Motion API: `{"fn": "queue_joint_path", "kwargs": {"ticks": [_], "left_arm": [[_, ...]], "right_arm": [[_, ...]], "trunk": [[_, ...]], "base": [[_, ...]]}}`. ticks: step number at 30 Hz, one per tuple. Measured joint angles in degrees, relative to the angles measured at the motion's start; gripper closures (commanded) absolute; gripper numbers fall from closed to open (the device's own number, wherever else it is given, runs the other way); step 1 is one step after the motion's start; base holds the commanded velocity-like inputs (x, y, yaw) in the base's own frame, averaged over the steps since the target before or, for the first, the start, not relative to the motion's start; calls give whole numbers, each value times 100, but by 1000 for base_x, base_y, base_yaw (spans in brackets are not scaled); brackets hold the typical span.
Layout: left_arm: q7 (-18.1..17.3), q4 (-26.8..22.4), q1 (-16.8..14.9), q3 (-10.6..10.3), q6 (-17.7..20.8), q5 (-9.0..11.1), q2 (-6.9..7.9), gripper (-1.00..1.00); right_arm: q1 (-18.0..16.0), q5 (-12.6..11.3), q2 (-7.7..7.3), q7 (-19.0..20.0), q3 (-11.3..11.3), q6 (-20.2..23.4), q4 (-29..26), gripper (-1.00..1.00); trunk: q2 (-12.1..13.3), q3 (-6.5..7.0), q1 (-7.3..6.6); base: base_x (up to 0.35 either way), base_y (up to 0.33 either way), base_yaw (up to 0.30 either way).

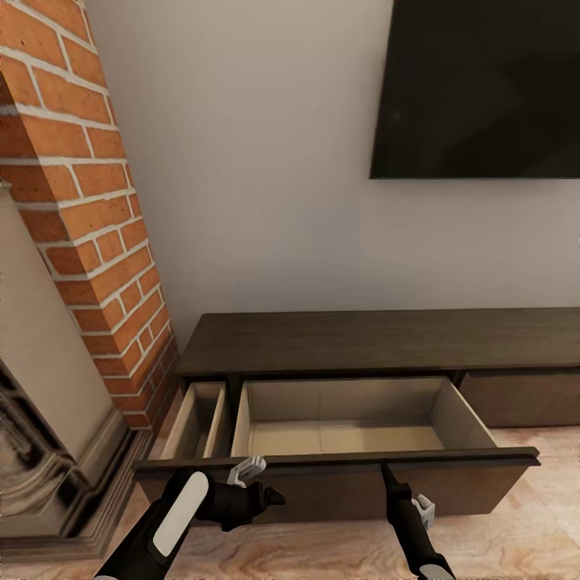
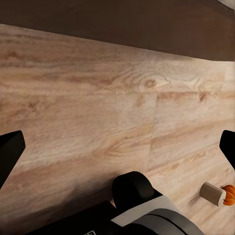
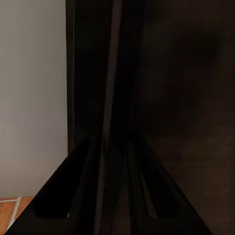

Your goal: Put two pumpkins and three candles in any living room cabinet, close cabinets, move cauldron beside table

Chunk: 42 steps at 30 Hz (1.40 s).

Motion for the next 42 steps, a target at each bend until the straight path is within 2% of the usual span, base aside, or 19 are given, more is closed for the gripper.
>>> {"fn": "queue_joint_path", "kwargs": {"ticks": [16,17,18,34,42], "left_arm": [[0,0,0,3,0,2,0,-100],[0,0,0,3,0,2,0,-100],[1,-2,0,4,1,3,0,-100],[-4,-1,0,4,0,1,0,-100],[-2,-1,0,19,5,13,0,-100]], "right_arm": [[-158,10,0,-326,21,-5,-2,100],[-158,10,0,-326,22,-6,-2,-100],[31,57,4,115,119,0,-10,-100],[38,58,4,66,120,0,-11,-100],[38,103,4,42,158,4,-11,-100]], "trunk": [[0,0,-1],[0,0,-1],[-1,-2,-2],[-1,-1,-2],[-1,-1,0]], "base": [[-38,0,0],[-3,0,0],[-2,0,0],[-4,0,0],[-163,0,0]]}}
